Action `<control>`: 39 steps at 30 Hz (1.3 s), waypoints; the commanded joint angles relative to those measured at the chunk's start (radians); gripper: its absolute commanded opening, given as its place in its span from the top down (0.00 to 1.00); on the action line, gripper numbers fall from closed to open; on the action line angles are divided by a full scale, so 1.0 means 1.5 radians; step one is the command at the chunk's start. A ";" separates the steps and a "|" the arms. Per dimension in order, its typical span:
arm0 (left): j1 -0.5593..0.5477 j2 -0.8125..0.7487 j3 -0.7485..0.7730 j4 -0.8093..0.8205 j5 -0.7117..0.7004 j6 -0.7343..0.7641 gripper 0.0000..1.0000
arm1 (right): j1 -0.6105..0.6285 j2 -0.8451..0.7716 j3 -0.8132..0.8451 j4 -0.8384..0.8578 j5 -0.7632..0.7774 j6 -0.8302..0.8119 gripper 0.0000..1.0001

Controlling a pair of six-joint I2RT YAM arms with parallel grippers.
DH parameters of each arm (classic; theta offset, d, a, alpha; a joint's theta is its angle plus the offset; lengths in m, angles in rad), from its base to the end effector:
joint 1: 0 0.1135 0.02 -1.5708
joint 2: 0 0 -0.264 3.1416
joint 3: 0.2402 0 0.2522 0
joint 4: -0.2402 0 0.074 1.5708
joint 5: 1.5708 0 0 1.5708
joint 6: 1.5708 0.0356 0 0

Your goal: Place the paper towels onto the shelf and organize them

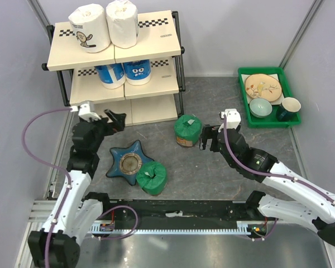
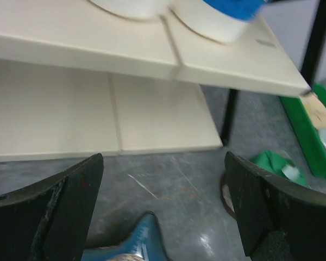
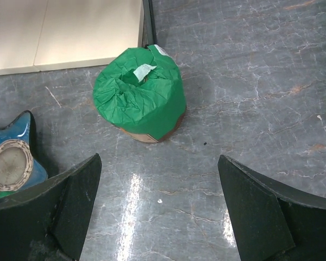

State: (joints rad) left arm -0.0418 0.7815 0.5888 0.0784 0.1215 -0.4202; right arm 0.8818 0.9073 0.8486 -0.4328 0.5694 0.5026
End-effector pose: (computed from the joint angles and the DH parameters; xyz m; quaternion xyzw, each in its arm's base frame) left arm 0.1928 -0.0124 0.2990 -0.1004 0.7393 -0.1962 0.6363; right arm 0.1402 0.1400 0.3179 -0.0134 0.8358 0.1292 0.5334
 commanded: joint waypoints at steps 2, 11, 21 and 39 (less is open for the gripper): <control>-0.226 0.005 -0.013 -0.016 -0.128 -0.050 0.01 | 0.001 -0.026 0.003 0.004 0.022 0.033 0.03; -0.440 0.148 -0.003 0.082 -0.252 -0.103 0.00 | 0.001 -0.097 0.016 -0.067 0.089 0.057 0.03; -0.477 0.318 0.076 0.141 -0.259 -0.117 0.00 | 0.001 -0.150 0.027 -0.125 0.112 0.053 0.03; -0.477 0.495 0.251 0.109 -0.244 -0.100 0.00 | 0.002 -0.173 0.019 -0.145 0.116 0.064 0.02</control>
State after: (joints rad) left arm -0.7532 1.4803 0.8860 0.2703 -0.2291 -0.5648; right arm 0.8818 0.6769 0.8520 -0.6353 0.7155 0.5846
